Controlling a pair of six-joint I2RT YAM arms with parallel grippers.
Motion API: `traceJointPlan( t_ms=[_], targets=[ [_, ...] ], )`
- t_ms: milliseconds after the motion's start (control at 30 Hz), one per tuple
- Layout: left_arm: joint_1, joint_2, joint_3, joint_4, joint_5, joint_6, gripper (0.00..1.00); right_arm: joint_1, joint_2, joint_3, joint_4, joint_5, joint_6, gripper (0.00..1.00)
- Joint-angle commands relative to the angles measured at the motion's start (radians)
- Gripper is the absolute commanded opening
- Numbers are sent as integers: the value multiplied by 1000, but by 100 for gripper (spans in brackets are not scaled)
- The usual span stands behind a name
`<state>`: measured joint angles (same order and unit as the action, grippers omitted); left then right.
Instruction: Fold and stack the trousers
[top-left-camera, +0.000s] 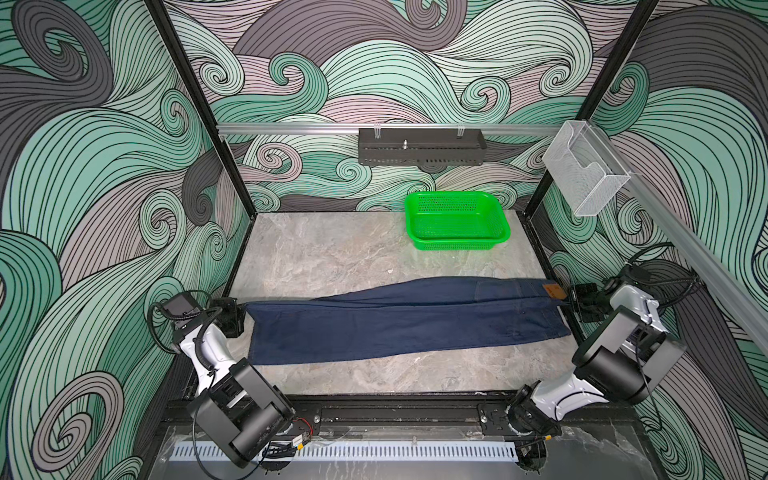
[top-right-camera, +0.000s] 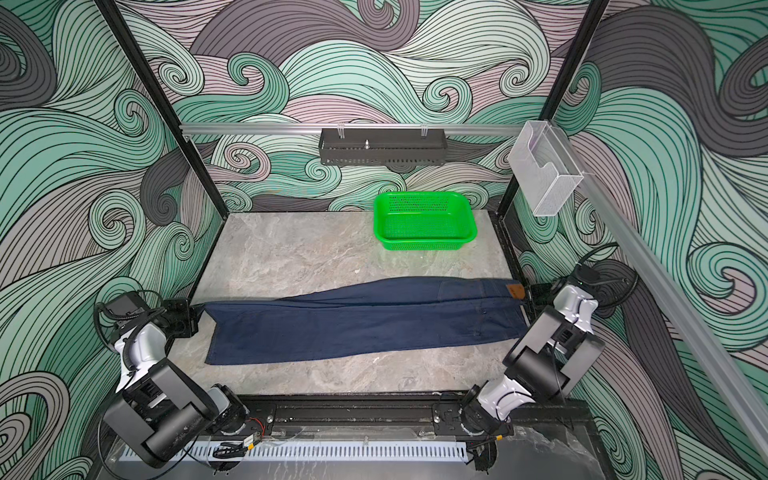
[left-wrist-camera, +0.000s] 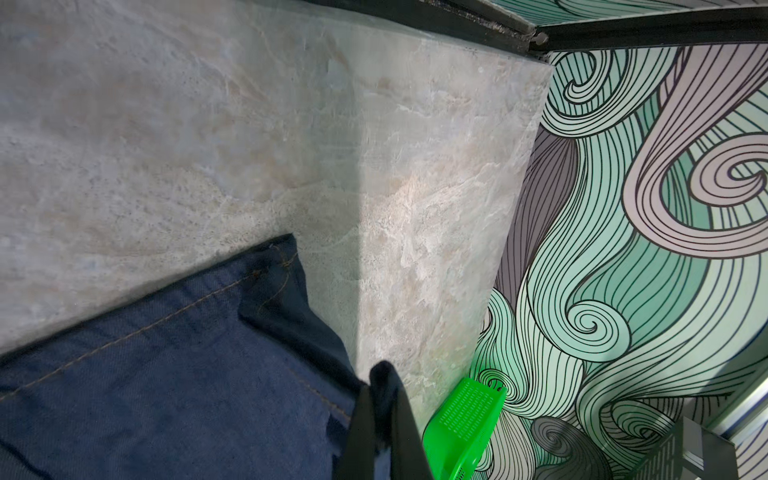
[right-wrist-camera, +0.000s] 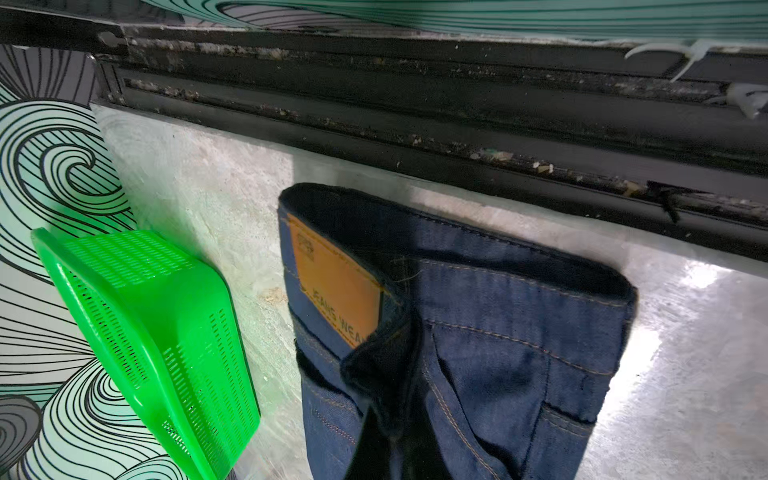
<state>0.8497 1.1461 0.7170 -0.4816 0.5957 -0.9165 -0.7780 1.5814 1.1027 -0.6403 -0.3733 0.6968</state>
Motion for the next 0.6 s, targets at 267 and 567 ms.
traceJointPlan(
  t_ms=[267, 567],
  targets=[
    [25, -9, 124, 42, 59, -60, 0, -6, -67, 39, 36, -9, 77, 0],
    [25, -20, 201, 16, 71, -82, 0, -7, -173, 126, -16, -45, 123, 0]
  ],
)
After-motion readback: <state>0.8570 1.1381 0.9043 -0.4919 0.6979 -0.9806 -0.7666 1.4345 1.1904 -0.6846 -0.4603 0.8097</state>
